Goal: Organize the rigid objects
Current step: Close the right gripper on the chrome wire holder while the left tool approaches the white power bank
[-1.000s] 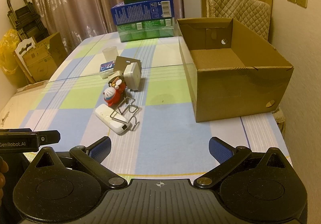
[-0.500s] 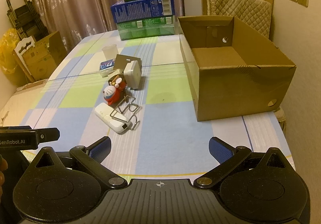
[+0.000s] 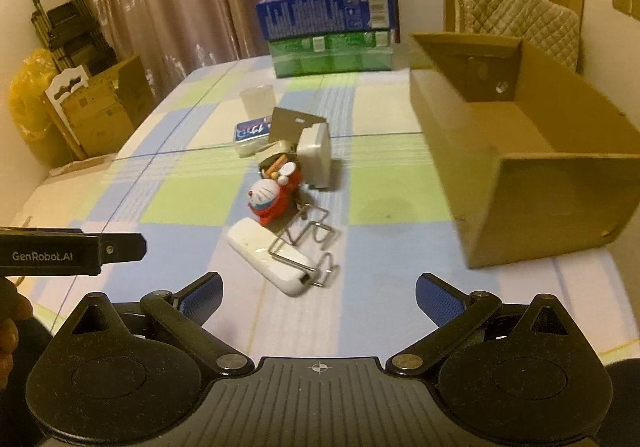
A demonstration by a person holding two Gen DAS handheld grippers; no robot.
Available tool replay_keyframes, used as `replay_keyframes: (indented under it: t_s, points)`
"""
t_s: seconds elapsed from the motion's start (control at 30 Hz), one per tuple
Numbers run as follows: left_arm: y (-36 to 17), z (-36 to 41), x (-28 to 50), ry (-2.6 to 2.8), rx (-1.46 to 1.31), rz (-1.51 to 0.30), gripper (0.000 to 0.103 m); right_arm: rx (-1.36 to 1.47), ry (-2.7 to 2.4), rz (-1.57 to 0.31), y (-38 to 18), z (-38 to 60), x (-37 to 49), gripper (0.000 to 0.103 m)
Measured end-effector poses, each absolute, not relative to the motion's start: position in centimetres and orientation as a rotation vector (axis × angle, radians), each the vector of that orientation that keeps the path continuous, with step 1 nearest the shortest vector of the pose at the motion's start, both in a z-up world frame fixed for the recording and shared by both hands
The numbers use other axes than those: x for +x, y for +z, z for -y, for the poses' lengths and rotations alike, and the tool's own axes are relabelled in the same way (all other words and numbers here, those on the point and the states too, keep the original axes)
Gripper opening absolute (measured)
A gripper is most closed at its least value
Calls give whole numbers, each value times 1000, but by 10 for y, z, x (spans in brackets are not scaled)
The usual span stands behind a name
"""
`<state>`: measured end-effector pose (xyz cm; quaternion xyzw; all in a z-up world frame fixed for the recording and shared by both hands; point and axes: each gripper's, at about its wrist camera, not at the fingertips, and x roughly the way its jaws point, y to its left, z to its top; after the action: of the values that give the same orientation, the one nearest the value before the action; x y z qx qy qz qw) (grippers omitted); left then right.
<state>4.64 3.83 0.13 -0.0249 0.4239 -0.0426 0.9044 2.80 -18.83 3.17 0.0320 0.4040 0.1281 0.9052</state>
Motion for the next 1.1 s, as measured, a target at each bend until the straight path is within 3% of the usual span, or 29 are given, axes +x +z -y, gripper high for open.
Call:
replay_keyframes:
  t_s: [0.1,0.17,0.27,0.6,0.73,1.1]
  points:
    - [-6,-46,63,-86,-56,-879,91,102,261,-842,18,176,41,98]
    - [-10,-53,72,-77,-73,-876,91,129,256,-850,8,169,50,87]
    - [-14,-63,85,-74,-109,-870,91,164,238,-864,-7,162,64,82]
    - [-34,-69,111,-94,-174,-882,91,195,99,-874,-43,147,100,76]
    - [-42,-66,114,-100,-188,-898,91,198,104,-899,-52,151,106,59]
    - [-48,-53,105,-128,-202,-925,91,125,135,-883,-52,185,101,55]
